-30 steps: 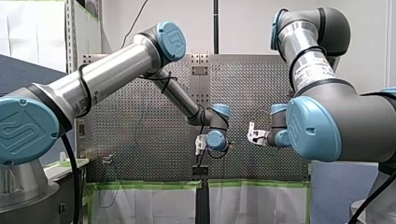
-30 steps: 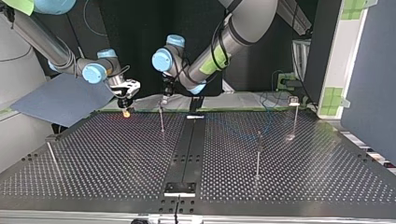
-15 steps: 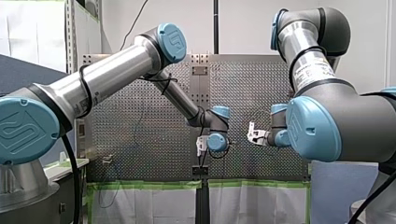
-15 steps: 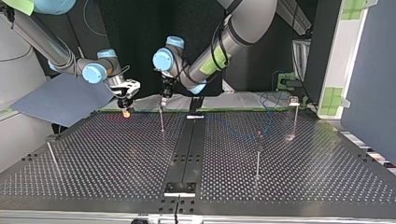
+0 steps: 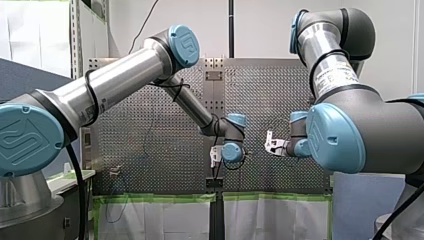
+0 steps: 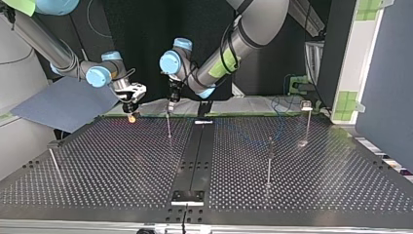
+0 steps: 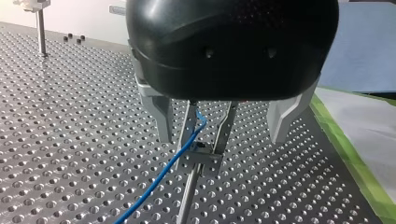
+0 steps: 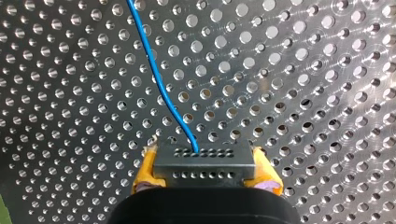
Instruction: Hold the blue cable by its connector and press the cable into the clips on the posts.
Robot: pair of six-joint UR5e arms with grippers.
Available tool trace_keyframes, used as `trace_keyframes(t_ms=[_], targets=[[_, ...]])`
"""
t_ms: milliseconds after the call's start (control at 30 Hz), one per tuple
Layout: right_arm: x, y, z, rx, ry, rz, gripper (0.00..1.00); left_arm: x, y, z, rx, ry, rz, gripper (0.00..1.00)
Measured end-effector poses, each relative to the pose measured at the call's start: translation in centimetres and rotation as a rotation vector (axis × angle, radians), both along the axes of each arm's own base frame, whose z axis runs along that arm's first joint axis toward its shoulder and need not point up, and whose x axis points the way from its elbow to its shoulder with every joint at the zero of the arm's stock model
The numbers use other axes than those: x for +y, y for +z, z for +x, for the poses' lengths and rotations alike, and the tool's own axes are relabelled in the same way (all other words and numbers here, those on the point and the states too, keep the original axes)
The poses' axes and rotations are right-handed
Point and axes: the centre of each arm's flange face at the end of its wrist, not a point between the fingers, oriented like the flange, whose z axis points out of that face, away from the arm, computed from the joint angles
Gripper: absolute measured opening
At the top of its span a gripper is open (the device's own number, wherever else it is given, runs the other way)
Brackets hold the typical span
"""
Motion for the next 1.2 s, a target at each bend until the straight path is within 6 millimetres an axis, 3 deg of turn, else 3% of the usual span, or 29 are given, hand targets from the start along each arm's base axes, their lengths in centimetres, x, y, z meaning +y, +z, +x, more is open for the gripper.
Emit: trace_keyframes(t_ms=[1200], targets=[[0.0,0.0,0.0,-0.001,0.002,0.002,0.0,1.0,-0.2,0.2,0.008,0.013,0.115,1.0]])
